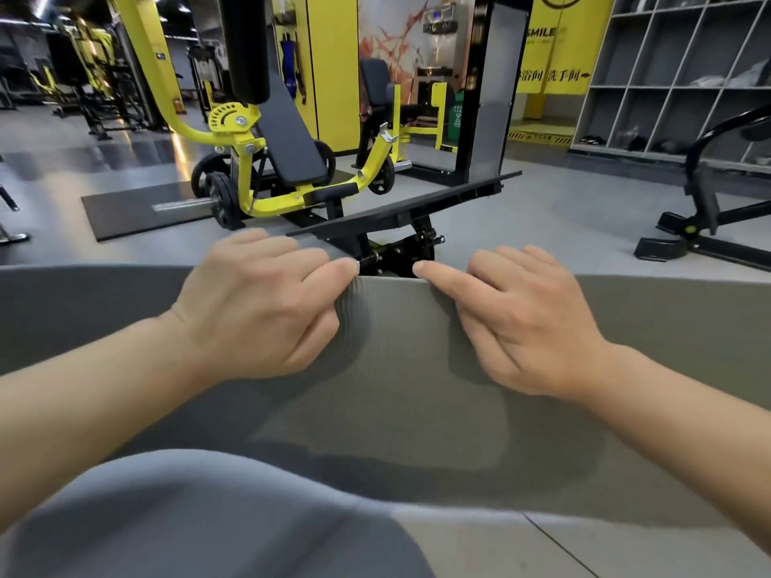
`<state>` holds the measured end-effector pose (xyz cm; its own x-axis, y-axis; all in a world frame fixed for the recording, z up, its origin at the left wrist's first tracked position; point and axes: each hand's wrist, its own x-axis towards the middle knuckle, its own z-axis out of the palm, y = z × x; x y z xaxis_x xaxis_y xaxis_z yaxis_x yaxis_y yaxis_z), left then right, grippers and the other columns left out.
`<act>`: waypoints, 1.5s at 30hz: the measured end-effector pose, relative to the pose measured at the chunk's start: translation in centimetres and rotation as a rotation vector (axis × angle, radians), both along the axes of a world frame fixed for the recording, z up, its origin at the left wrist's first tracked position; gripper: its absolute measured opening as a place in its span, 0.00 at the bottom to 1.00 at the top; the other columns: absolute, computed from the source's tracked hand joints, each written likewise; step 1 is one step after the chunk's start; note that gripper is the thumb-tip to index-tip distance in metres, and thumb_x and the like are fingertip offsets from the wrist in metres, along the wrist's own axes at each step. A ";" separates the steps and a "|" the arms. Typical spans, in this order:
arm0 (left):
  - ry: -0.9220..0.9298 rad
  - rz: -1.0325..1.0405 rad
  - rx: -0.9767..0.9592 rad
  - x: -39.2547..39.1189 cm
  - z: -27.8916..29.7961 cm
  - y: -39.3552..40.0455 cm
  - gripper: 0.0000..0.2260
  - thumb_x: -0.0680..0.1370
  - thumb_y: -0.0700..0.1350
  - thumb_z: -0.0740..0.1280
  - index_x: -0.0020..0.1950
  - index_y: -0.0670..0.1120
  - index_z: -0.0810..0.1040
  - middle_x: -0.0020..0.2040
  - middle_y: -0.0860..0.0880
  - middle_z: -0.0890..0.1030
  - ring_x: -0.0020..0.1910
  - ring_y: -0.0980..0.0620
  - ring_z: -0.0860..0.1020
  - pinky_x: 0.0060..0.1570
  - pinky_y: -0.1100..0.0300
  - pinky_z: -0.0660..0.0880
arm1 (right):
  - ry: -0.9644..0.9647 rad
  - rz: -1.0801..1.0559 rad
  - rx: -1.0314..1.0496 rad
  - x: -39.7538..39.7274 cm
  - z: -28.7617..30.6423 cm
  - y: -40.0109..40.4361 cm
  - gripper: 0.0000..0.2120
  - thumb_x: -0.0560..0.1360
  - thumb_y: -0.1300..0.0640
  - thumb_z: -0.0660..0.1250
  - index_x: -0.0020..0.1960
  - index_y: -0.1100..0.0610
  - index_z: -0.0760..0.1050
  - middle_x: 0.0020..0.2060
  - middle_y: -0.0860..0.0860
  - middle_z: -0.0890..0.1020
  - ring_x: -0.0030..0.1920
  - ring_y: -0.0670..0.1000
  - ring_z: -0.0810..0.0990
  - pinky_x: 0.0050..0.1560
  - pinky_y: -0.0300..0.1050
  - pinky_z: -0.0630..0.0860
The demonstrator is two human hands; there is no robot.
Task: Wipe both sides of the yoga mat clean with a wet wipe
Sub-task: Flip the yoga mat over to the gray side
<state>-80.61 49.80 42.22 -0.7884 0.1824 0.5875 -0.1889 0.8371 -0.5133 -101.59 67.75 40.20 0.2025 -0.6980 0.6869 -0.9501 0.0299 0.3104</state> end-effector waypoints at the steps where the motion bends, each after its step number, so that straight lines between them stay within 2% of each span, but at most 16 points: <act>1: -0.044 -0.002 0.028 0.0 0.8 0.3 0.17 0.77 0.45 0.53 0.51 0.40 0.81 0.34 0.46 0.77 0.29 0.42 0.75 0.30 0.52 0.70 | -0.015 0.009 0.005 0.0 0.3 0.3 0.20 0.77 0.59 0.58 0.67 0.56 0.75 0.36 0.52 0.72 0.34 0.56 0.69 0.34 0.51 0.65; 5: -0.226 0.039 0.105 -0.4 2.7 0.8 0.18 0.75 0.49 0.51 0.44 0.44 0.79 0.31 0.50 0.75 0.28 0.44 0.74 0.28 0.53 0.71 | -0.103 0.026 0.037 0.0 0.2 0.9 0.20 0.78 0.57 0.55 0.67 0.56 0.75 0.37 0.50 0.72 0.35 0.55 0.70 0.35 0.50 0.67; 9: -0.258 0.043 0.152 -2.5 0.0 0.2 0.14 0.74 0.50 0.52 0.40 0.45 0.73 0.29 0.51 0.71 0.27 0.45 0.69 0.27 0.53 0.69 | -0.140 -0.049 0.120 -1.2 -2.7 0.3 0.20 0.80 0.53 0.52 0.68 0.56 0.73 0.37 0.49 0.72 0.36 0.55 0.72 0.36 0.51 0.70; 12: -0.236 0.068 0.116 -5.0 -2.8 -1.0 0.14 0.75 0.49 0.52 0.42 0.45 0.75 0.30 0.50 0.72 0.28 0.46 0.70 0.29 0.55 0.66 | -0.151 -0.153 0.160 -2.8 -5.3 -0.5 0.22 0.81 0.46 0.53 0.69 0.55 0.72 0.38 0.50 0.72 0.36 0.55 0.72 0.37 0.52 0.71; 16: -0.137 0.064 0.053 -7.9 -5.1 -2.0 0.12 0.79 0.49 0.56 0.43 0.45 0.75 0.34 0.49 0.73 0.33 0.46 0.68 0.36 0.53 0.59 | -0.140 -0.271 0.151 -5.0 -7.4 -1.9 0.26 0.80 0.39 0.54 0.68 0.55 0.72 0.38 0.51 0.72 0.36 0.56 0.71 0.36 0.51 0.69; 21: -0.081 0.090 0.005 -10.5 -7.2 -2.6 0.15 0.81 0.52 0.56 0.48 0.43 0.76 0.40 0.47 0.74 0.41 0.45 0.68 0.41 0.50 0.62 | -0.115 -0.336 0.116 -7.1 -9.0 -2.9 0.28 0.79 0.36 0.55 0.68 0.55 0.72 0.38 0.52 0.71 0.36 0.55 0.70 0.36 0.49 0.64; 24: -0.065 0.123 -0.030 -11.6 -8.0 -3.0 0.14 0.80 0.51 0.56 0.46 0.42 0.75 0.41 0.45 0.73 0.42 0.44 0.68 0.41 0.49 0.63 | -0.100 -0.337 0.097 -8.0 -9.8 -3.5 0.29 0.78 0.36 0.55 0.68 0.56 0.72 0.38 0.52 0.71 0.37 0.55 0.69 0.38 0.48 0.61; 30: -0.056 0.164 -0.046 -14.6 -10.2 -3.9 0.14 0.80 0.50 0.55 0.44 0.42 0.72 0.40 0.45 0.71 0.42 0.43 0.69 0.41 0.47 0.65 | -0.089 -0.323 0.067 -10.6 -11.9 -4.3 0.29 0.78 0.38 0.57 0.69 0.57 0.72 0.40 0.53 0.71 0.38 0.55 0.68 0.38 0.50 0.63; 34: -0.084 0.246 -0.018 -17.6 -12.8 -4.8 0.17 0.82 0.51 0.51 0.52 0.43 0.75 0.43 0.45 0.73 0.44 0.42 0.70 0.43 0.47 0.66 | -0.040 -0.385 0.081 -12.4 -13.3 -5.1 0.29 0.78 0.38 0.56 0.68 0.58 0.71 0.43 0.54 0.72 0.40 0.56 0.68 0.41 0.50 0.62; 39: -0.103 0.295 0.102 -20.5 -17.2 -5.6 0.22 0.83 0.51 0.53 0.71 0.41 0.72 0.57 0.43 0.76 0.48 0.42 0.72 0.45 0.48 0.65 | -0.015 -0.423 0.082 -14.4 -15.9 -5.9 0.27 0.78 0.40 0.58 0.67 0.59 0.72 0.45 0.55 0.73 0.42 0.56 0.69 0.43 0.51 0.62; 42: -0.126 0.271 0.183 -21.2 -20.2 -5.6 0.24 0.81 0.52 0.56 0.75 0.42 0.69 0.66 0.41 0.72 0.51 0.41 0.73 0.48 0.48 0.66 | -0.012 -0.432 0.107 -15.3 -18.1 -6.4 0.26 0.79 0.41 0.59 0.68 0.58 0.71 0.46 0.56 0.74 0.43 0.58 0.70 0.44 0.52 0.64; 45: -0.215 0.246 0.234 -21.2 -23.9 -5.1 0.28 0.79 0.57 0.57 0.75 0.43 0.69 0.67 0.40 0.71 0.51 0.41 0.73 0.47 0.48 0.66 | -0.004 -0.424 0.148 -16.0 -20.8 -6.8 0.24 0.79 0.42 0.60 0.67 0.58 0.71 0.46 0.56 0.74 0.44 0.58 0.71 0.45 0.52 0.64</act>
